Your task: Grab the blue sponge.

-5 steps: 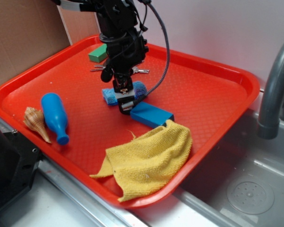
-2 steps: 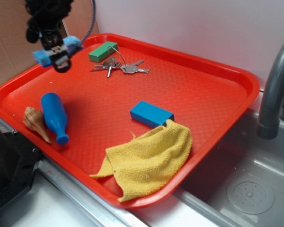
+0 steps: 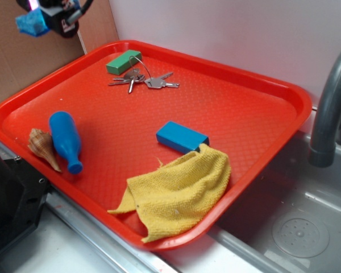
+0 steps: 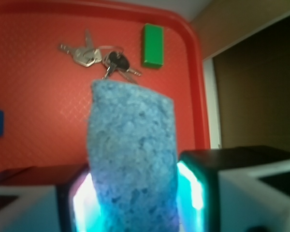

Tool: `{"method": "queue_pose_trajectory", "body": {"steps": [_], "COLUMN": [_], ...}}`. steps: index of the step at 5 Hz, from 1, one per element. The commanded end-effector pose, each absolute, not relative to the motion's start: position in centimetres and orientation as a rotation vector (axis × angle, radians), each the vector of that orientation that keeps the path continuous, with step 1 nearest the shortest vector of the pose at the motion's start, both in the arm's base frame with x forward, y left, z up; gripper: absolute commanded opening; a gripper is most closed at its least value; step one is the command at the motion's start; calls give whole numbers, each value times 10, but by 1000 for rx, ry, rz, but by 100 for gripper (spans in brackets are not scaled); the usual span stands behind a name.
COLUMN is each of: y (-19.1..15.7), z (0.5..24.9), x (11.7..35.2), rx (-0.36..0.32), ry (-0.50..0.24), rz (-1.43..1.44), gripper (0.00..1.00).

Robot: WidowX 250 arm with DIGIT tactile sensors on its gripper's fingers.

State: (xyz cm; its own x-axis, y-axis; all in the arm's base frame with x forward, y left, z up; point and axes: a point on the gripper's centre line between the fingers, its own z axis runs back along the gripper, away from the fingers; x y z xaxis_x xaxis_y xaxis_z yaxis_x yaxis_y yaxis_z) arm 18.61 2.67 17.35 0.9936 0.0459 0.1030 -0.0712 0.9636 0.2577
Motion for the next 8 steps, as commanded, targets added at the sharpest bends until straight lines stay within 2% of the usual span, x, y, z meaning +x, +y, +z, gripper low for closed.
{"method": "queue_pose_trajectory", "body": {"steps": [1, 2, 3, 6, 8], "y": [11, 9, 4, 5, -1], "z": [229, 239, 236, 240, 223], "x": [201, 201, 197, 189, 187], "rx": [172, 38, -27, -31, 2], "ry": [-208, -150, -66, -98, -94], "rz": [255, 265, 266, 263, 229], "gripper": [0, 0, 0, 0, 0]}}
